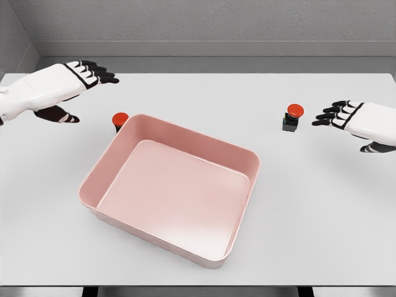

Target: Put the industrial switch in the basket with both arms

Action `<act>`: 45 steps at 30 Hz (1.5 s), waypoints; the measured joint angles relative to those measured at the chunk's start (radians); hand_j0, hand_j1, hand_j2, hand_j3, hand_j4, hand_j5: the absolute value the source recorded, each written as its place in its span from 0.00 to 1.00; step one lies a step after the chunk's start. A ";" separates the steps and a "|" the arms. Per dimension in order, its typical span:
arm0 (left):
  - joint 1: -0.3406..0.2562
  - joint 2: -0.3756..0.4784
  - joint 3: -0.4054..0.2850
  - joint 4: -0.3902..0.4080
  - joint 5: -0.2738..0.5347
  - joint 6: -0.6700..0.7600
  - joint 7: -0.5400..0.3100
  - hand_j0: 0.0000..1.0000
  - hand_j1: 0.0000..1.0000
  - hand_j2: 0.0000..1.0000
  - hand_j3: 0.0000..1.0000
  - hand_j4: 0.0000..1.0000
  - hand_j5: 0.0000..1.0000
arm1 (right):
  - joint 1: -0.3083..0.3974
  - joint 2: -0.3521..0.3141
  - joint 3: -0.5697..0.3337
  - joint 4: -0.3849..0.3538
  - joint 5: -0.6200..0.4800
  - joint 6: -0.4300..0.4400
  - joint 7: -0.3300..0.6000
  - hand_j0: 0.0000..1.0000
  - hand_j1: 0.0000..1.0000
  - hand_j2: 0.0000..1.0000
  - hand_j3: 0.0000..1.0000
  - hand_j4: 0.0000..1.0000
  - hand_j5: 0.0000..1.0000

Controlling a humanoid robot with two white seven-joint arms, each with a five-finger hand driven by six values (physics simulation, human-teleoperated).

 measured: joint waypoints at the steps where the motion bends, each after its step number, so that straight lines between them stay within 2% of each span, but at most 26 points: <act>1: -0.002 0.000 -0.001 0.000 0.000 -0.001 0.000 1.00 1.00 1.00 1.00 1.00 1.00 | 0.000 0.000 0.000 -0.001 0.000 0.000 0.000 1.00 1.00 1.00 1.00 1.00 1.00; 3: -0.017 -0.001 -0.005 0.000 -0.002 -0.001 -0.001 1.00 1.00 1.00 1.00 1.00 1.00 | 0.000 0.000 -0.002 -0.001 -0.001 0.000 0.001 1.00 1.00 1.00 1.00 1.00 1.00; 5: -0.094 -0.005 -0.029 0.000 0.000 0.012 -0.013 1.00 1.00 1.00 1.00 1.00 1.00 | -0.009 0.003 -0.005 0.000 0.000 0.000 0.000 1.00 1.00 1.00 1.00 1.00 1.00; 7: -0.150 -0.032 -0.069 -0.001 -0.003 0.055 -0.080 1.00 1.00 1.00 1.00 1.00 1.00 | -0.014 0.014 -0.020 0.001 0.001 0.000 0.001 1.00 1.00 1.00 1.00 1.00 1.00; 10: -0.184 -0.077 -0.111 0.001 -0.004 0.112 -0.206 1.00 1.00 1.00 1.00 1.00 1.00 | -0.015 0.049 -0.050 0.004 0.001 0.000 0.002 1.00 1.00 1.00 1.00 1.00 1.00; 12: -0.216 -0.109 -0.141 0.019 -0.004 0.147 -0.253 1.00 1.00 1.00 1.00 1.00 1.00 | -0.018 0.081 -0.067 0.005 0.002 0.000 0.009 1.00 1.00 1.00 1.00 1.00 1.00; 16: -0.218 -0.161 -0.181 0.083 -0.004 0.182 -0.270 1.00 1.00 1.00 1.00 1.00 1.00 | -0.055 0.157 -0.080 0.006 0.004 0.000 0.082 1.00 1.00 1.00 1.00 1.00 1.00; 19: -0.227 -0.213 -0.220 0.107 -0.005 0.275 -0.276 1.00 1.00 1.00 1.00 1.00 1.00 | -0.078 0.192 -0.083 0.012 0.025 0.000 0.126 1.00 1.00 1.00 1.00 1.00 1.00; 22: -0.227 -0.248 -0.252 0.116 -0.019 0.344 -0.278 1.00 1.00 1.00 1.00 1.00 1.00 | -0.130 0.234 -0.084 0.074 0.072 0.000 0.142 1.00 1.00 1.00 1.00 1.00 1.00; 32: -0.221 -0.284 -0.335 0.127 -0.078 0.382 -0.273 1.00 1.00 1.00 1.00 1.00 1.00 | -0.169 0.395 -0.082 0.225 0.220 -0.001 0.155 1.00 1.00 1.00 1.00 1.00 1.00; 36: -0.221 -0.286 -0.345 0.138 -0.081 0.384 -0.273 1.00 1.00 1.00 1.00 1.00 1.00 | -0.169 0.427 -0.082 0.287 0.268 -0.001 0.161 1.00 1.00 1.00 1.00 1.00 1.00; 38: -0.222 -0.287 -0.348 0.142 -0.082 0.384 -0.273 0.94 0.94 0.94 0.94 0.94 0.94 | -0.169 0.446 -0.081 0.315 0.294 -0.001 0.163 1.00 1.00 1.00 1.00 1.00 1.00; 43: -0.221 -0.293 -0.353 0.145 -0.093 0.384 -0.273 0.92 0.92 0.92 0.92 0.92 0.92 | -0.167 0.473 -0.076 0.340 0.318 -0.001 0.164 1.00 1.00 1.00 1.00 1.00 1.00; 45: -0.221 -0.295 -0.354 0.145 -0.096 0.384 -0.273 0.88 0.88 0.88 0.88 0.88 0.88 | -0.167 0.481 -0.076 0.343 0.321 -0.001 0.164 1.00 1.00 1.00 1.00 1.00 1.00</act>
